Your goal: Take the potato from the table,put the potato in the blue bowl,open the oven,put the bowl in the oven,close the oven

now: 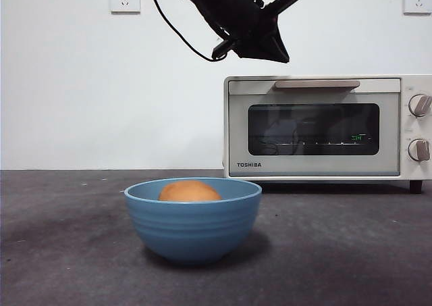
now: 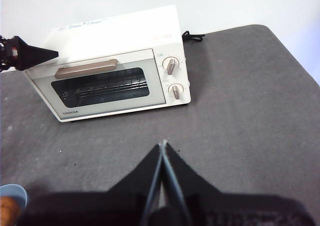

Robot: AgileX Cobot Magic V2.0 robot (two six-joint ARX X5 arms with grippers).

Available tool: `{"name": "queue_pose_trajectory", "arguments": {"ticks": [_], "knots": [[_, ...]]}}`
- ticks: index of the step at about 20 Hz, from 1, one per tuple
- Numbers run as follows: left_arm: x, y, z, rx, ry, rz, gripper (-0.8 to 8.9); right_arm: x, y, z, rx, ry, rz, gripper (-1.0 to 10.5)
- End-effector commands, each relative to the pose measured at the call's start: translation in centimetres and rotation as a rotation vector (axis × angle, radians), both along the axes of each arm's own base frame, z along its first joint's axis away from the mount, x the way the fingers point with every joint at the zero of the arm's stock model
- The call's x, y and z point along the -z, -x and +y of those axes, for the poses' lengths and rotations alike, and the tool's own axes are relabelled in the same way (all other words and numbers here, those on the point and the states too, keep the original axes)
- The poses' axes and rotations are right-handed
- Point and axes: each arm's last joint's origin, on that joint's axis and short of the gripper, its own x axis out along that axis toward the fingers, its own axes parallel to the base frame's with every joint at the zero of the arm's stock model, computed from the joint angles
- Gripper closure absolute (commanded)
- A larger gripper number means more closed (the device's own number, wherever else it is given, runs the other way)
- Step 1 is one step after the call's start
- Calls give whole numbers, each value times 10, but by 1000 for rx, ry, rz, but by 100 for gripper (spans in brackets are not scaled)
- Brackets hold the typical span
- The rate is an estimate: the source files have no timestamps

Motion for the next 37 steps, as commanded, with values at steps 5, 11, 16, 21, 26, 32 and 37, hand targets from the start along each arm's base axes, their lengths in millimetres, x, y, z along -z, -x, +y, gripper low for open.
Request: {"name": "queue_pose_trajectory", "arguments": {"ticks": [5, 11, 16, 21, 26, 32, 37], "knots": [[25, -1, -16, -8, -71, 1, 819, 3, 0, 0, -1, 7, 15, 954], [38, -3, -15, -9, -112, 55, 819, 3, 0, 0, -1, 6, 15, 954], [43, -2, -13, -2, -140, 100, 819, 3, 0, 0, -15, 2, 20, 954], [49, 3, -12, 34, -169, 186, 819, 3, 0, 0, -14, 2, 20, 954], [54, 12, -16, 55, -214, 235, 819, 3, 0, 0, -15, 2, 20, 954], [60, 23, -21, 91, -276, 277, 819, 3, 0, 1, -22, -4, 23, 954], [64, 36, -28, 99, -364, 279, 819, 3, 0, 1, -27, -23, 27, 954]]}}
